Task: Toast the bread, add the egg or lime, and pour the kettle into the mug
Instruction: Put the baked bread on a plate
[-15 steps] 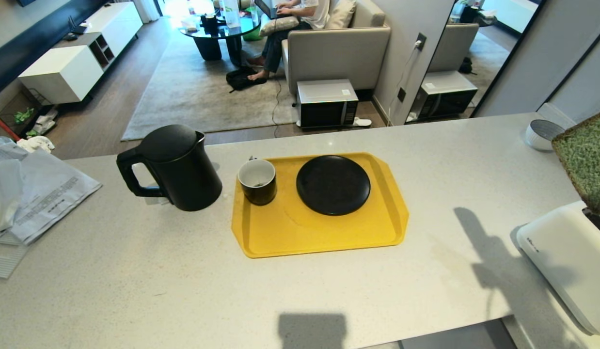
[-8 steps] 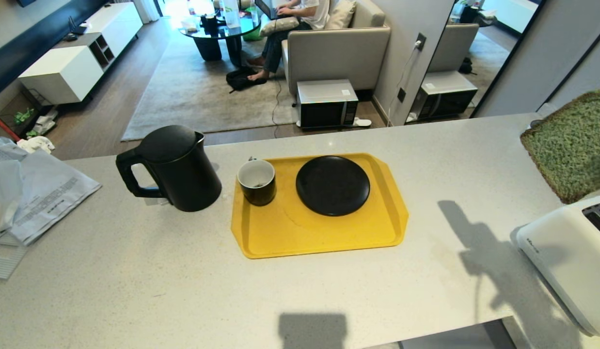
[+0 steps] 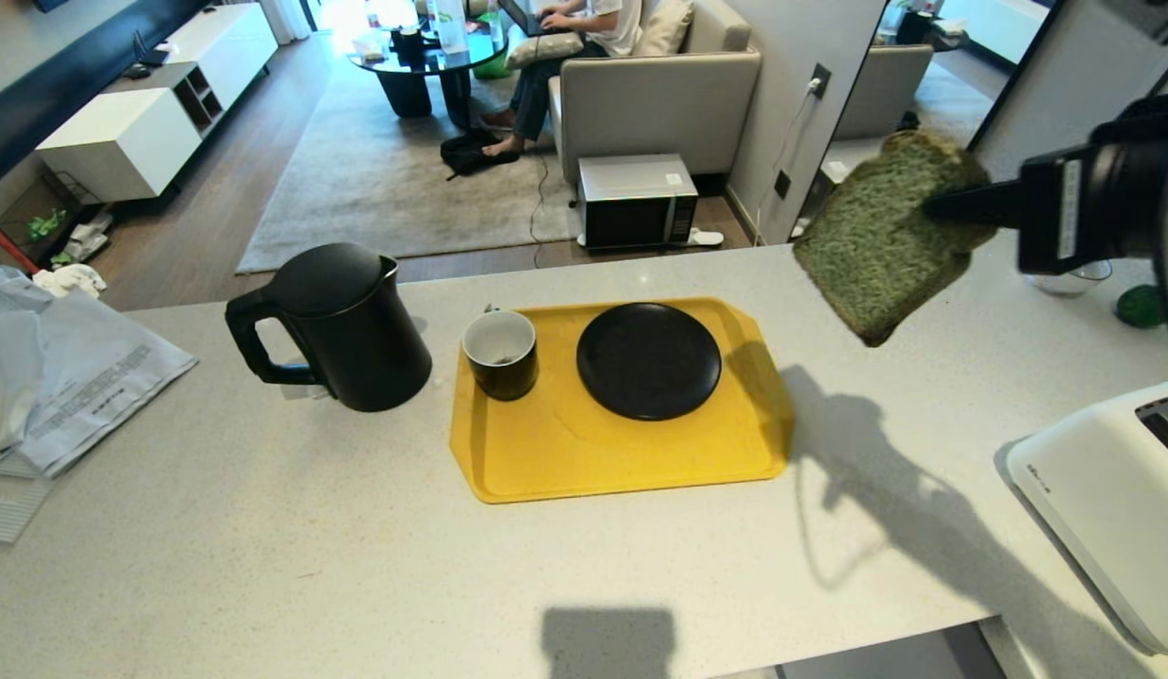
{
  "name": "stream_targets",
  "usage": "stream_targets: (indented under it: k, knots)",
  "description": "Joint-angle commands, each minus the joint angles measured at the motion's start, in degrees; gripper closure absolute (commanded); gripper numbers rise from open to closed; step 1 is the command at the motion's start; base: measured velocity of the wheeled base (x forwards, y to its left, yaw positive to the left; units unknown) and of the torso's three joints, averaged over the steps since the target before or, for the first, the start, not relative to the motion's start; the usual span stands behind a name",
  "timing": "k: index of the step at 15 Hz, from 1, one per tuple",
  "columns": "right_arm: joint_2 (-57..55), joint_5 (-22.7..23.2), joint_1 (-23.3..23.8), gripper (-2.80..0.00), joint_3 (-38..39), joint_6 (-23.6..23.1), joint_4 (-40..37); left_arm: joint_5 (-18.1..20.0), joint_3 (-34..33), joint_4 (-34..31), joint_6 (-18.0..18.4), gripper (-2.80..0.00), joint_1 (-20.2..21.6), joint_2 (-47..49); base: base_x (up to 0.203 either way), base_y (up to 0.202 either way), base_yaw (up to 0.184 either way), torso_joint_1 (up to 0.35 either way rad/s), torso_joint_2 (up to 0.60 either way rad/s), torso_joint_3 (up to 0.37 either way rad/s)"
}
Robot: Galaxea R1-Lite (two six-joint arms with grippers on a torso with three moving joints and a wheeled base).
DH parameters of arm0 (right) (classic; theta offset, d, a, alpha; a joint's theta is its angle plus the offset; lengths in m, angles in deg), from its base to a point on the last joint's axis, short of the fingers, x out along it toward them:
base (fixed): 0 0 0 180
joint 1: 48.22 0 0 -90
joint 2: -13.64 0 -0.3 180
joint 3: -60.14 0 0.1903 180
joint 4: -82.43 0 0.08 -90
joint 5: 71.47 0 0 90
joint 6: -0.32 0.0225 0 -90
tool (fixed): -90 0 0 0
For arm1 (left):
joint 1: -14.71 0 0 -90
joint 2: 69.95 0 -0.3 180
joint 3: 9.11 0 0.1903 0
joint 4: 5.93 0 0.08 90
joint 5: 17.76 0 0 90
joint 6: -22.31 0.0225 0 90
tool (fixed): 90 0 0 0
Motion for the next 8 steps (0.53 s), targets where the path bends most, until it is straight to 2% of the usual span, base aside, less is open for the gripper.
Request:
stream_targets:
  k: [1, 8]
  knots:
    - [-8.2, -3.1, -5.3, 0.00, -1.3, 2.1, -0.1, 0.0, 0.0, 0.0, 0.0, 0.00, 0.0, 0.0, 0.000, 0.000, 0.000, 0.000, 0.00, 0.000]
    - [-21.6, -4.0, -7.3, 0.00, -5.3, 3.5, 3.7, 0.0, 0.0, 0.0, 0.0, 0.00, 0.0, 0.0, 0.000, 0.000, 0.000, 0.000, 0.00, 0.000]
